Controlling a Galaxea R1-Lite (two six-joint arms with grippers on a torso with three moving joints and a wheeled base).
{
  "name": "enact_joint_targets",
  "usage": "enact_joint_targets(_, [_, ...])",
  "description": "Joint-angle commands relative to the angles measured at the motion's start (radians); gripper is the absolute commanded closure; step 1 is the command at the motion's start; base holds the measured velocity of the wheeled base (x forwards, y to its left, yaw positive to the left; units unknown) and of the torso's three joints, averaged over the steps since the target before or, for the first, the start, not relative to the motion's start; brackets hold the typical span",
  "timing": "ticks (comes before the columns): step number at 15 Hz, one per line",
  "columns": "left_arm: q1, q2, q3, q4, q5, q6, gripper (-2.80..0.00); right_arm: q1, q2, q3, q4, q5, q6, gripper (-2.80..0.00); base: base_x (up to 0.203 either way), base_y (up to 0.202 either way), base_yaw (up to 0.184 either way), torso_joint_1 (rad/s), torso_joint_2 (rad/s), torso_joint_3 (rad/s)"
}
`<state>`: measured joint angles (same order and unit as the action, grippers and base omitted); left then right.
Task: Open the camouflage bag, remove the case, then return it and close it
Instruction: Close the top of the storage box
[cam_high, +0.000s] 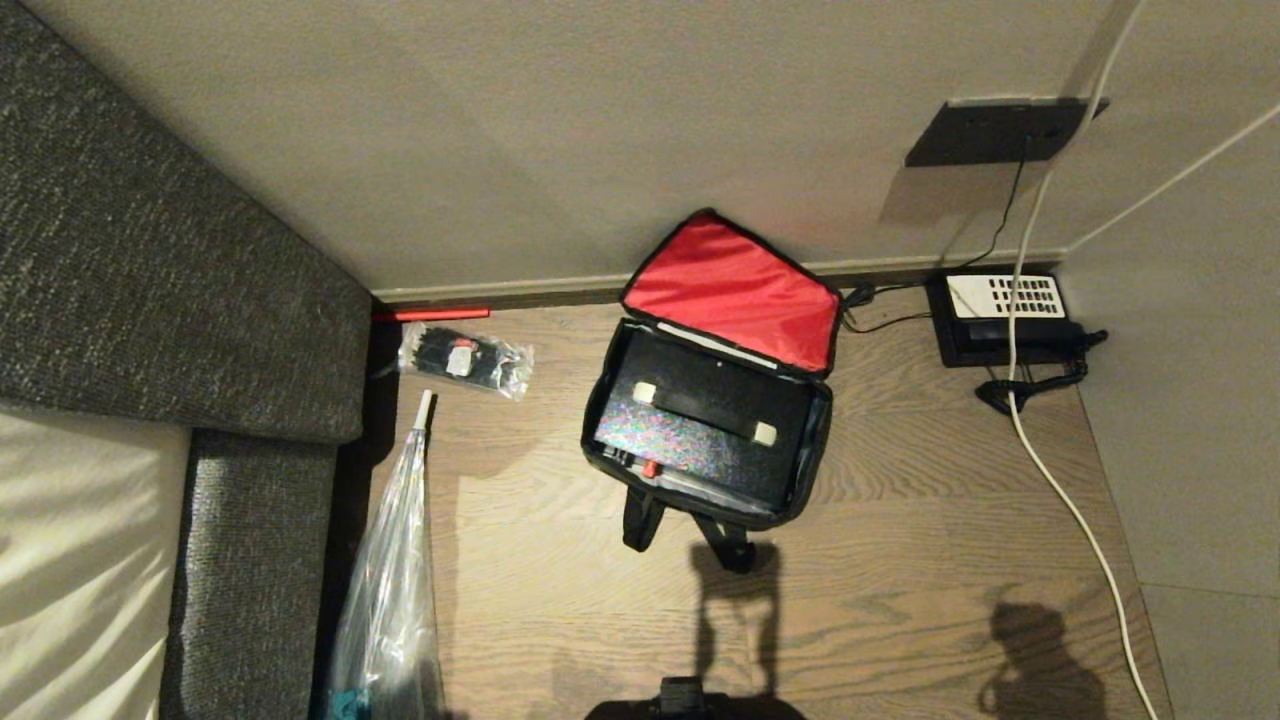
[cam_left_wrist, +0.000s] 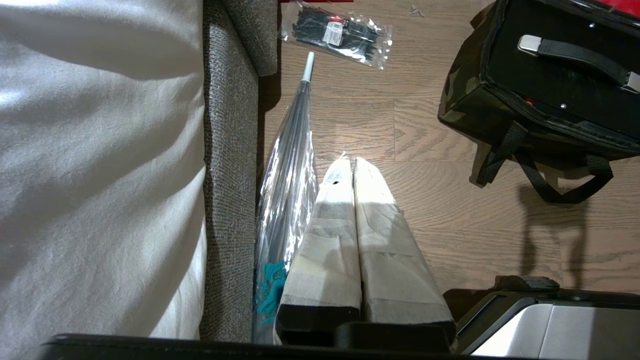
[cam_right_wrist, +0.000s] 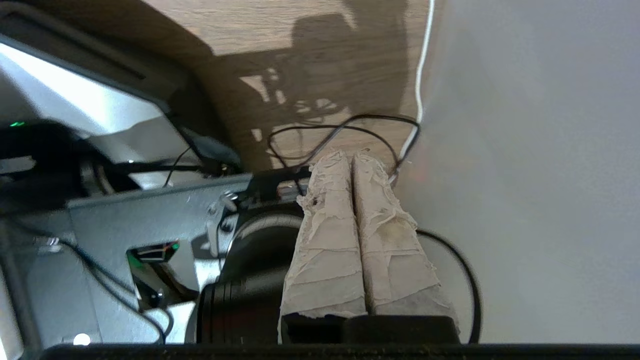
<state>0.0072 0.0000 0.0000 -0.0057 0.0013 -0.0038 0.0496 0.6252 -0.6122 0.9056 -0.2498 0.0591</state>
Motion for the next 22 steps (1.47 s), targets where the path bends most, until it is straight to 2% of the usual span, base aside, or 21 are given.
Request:
enact_joint_targets(1, [0.0,0.0,0.002,0.0,0.0,-0.001,0.0,0.0,-0.086,0.011,0.031,0.017,0.001,0.0,0.0,0.0,0.0,0.0,0.0,0.0])
enact_joint_targets(22, [0.0,0.0,0.002,0.006,0.005,-0.001,0.0,0.0,-0.099,0.011,0.029,0.006,-0.022,0.0,0.0,0.0,0.0,0.0,0.0,-0.01])
